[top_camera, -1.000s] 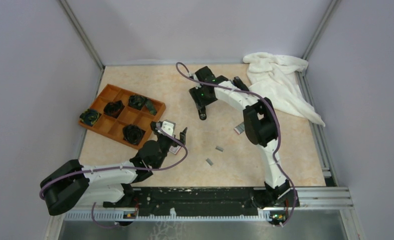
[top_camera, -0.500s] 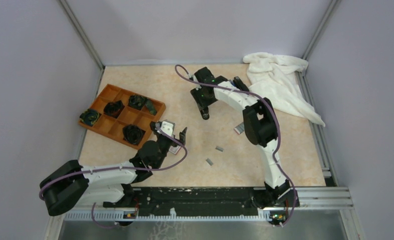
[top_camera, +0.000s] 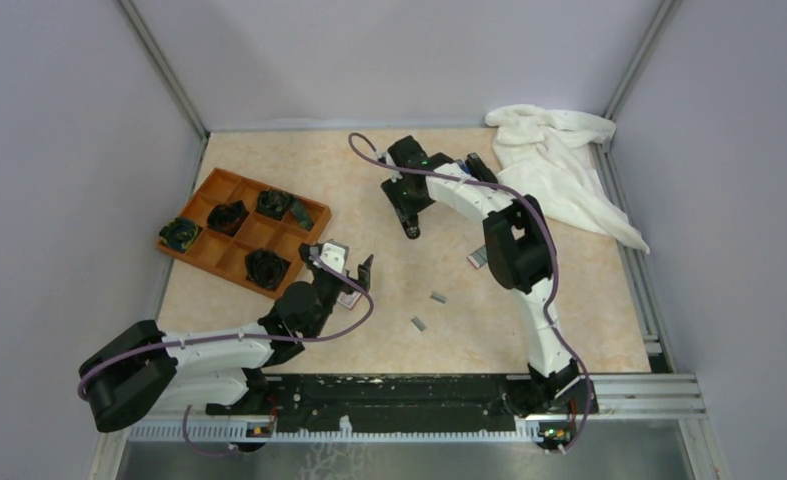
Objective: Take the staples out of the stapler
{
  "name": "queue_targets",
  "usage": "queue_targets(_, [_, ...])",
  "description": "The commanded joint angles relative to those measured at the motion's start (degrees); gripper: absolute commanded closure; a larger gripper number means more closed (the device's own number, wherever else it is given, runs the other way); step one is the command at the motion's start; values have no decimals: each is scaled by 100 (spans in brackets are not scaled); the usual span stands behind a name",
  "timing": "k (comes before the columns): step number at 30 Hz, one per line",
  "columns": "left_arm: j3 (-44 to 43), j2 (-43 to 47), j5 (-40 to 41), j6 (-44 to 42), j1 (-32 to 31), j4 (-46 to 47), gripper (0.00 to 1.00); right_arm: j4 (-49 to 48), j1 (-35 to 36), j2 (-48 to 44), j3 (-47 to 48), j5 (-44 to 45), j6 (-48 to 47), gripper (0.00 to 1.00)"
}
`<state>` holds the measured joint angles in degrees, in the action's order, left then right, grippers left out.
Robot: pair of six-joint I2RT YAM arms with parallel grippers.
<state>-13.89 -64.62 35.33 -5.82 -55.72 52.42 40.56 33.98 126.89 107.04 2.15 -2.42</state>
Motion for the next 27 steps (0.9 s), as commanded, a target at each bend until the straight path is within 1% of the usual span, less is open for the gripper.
queue_targets(1, [79, 116, -40, 16, 15, 211, 1, 34, 48, 101, 239, 118, -83, 50])
queue_targets(4, [88, 121, -44, 19, 14, 214, 1, 48, 48, 104, 238, 133, -99, 53])
queue_targets(8, [96, 125, -41, 19, 5, 220, 1, 60, 48, 63, 248, 119, -111, 66])
queue_targets(13, [97, 134, -36, 27, 12, 232, 1, -142, 48, -297, -17, 117, -103, 98])
queue_targets(14, [103, 140, -34, 23, 12, 229, 1, -240, 48, -453, -151, 105, -102, 100])
queue_targets(17, [93, 163, -14, 42, 13, 214, 1, -667, 23, -1110, -707, -22, -77, 100])
queue_targets(20, [7, 243, 11, 83, 18, 56, 1, -1032, -101, -1720, -1317, -460, -26, 100])
queue_targets(22, [-49, 332, 17, 415, 16, -220, 1, -1324, -230, -2135, -1867, -806, 26, 100])
queue_targets(23, [-41, 354, 25, 600, 19, -215, 1, -1442, -311, -2314, -2086, -971, 64, 100])
queue_targets(25, [56, 394, -374, 763, 18, -2, 1, -1630, -485, -2669, -2488, -1274, 138, 100])
queue_targets(27, [245, 408, -951, 889, 17, 351, 1, -1855, -692, -3035, -2897, -1600, 242, 100])
